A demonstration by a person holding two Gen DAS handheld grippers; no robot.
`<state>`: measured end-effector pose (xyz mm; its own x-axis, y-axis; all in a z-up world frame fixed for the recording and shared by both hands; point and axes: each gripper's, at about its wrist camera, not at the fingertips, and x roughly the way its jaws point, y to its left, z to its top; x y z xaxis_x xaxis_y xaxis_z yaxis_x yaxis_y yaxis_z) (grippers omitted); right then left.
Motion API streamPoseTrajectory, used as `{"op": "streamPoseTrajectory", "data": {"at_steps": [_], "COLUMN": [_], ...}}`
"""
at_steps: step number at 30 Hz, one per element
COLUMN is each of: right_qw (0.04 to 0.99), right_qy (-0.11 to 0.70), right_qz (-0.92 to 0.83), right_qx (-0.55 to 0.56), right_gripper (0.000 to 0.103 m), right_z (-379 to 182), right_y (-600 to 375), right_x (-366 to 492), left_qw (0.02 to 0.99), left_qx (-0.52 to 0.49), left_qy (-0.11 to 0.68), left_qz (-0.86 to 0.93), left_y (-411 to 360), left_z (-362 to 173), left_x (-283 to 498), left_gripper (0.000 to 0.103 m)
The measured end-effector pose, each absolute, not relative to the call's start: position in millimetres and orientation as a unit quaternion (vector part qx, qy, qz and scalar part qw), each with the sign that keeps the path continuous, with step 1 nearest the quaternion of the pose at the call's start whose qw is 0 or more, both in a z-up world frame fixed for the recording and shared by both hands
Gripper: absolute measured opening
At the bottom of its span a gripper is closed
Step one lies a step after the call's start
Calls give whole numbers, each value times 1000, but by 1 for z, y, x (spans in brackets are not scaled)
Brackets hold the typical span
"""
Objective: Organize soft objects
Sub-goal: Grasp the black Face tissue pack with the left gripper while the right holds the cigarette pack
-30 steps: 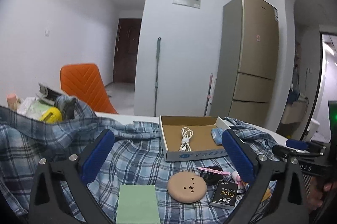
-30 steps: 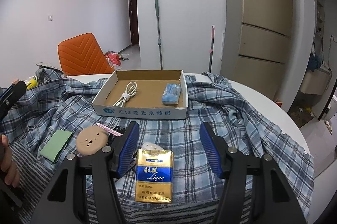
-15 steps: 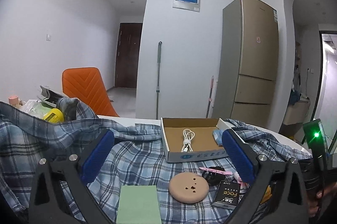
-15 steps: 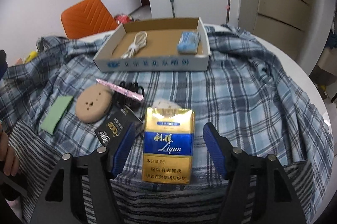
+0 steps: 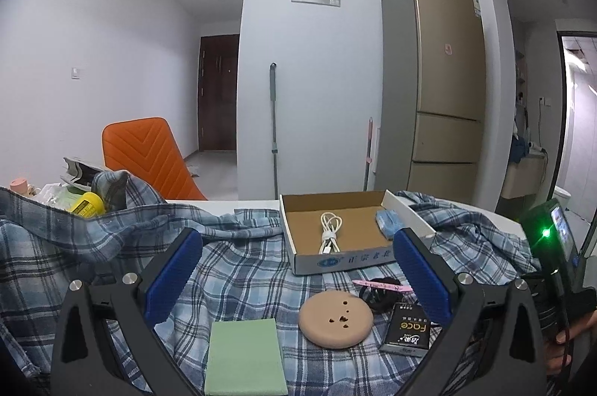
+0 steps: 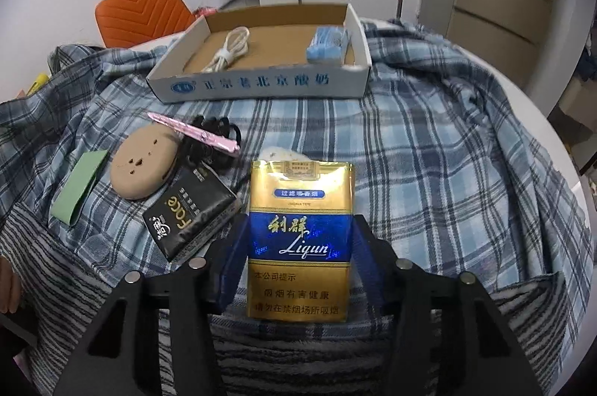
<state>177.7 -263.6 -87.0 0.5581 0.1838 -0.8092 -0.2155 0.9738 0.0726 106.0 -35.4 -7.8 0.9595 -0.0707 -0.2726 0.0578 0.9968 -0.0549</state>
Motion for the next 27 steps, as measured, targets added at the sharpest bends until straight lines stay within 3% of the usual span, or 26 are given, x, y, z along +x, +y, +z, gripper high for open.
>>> {"op": "streamPoseTrajectory", "data": {"at_steps": [9,10,12,18,27], "right_qw": [926,928,927,925,922], "right_qy": [363,358,362,364,369], "right_qz": [104,100,100,106,112], "right_qx": [13,17,21,34,44], "right_gripper": [52,52,52,52,52], "right_z": [-57,-56,-58,-60,-64], "right_y": [-278,-279,-280,-285,-288], "right_x": [159,160,163,164,164], "left_qw": [977,974,965,918,875], "left_qx": [-16,-13,1,41,82], "left_qy": [189,198,226,330,406], "left_qz": [-96,-110,-133,-214,-250], "left_y": [-51,-55,-69,-108,-135], "left_z": [-13,-13,-16,-42,-78], "left_x": [121,125,135,162,179], "left_gripper": [103,97,87,86,86]}}
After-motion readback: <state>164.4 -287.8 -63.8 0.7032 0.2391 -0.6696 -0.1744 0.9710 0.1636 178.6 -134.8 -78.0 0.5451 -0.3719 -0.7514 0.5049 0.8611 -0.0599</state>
